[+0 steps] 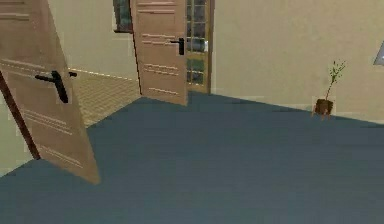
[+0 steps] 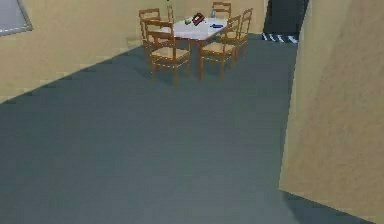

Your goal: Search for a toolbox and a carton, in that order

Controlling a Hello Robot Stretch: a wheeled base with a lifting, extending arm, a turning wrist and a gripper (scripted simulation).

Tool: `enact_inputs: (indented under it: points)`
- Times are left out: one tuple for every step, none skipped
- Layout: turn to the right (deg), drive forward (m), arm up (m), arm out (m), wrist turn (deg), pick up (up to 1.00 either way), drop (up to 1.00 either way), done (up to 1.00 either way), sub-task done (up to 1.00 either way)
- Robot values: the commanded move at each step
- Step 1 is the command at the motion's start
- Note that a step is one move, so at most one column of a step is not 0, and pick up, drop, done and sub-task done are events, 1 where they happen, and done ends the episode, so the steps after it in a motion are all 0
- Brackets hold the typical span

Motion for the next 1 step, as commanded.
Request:
enact_inputs:
  points:
    - [-6.0,0.0,0.0,0.0,0.0,0.0,0.0,0.0,0.0]
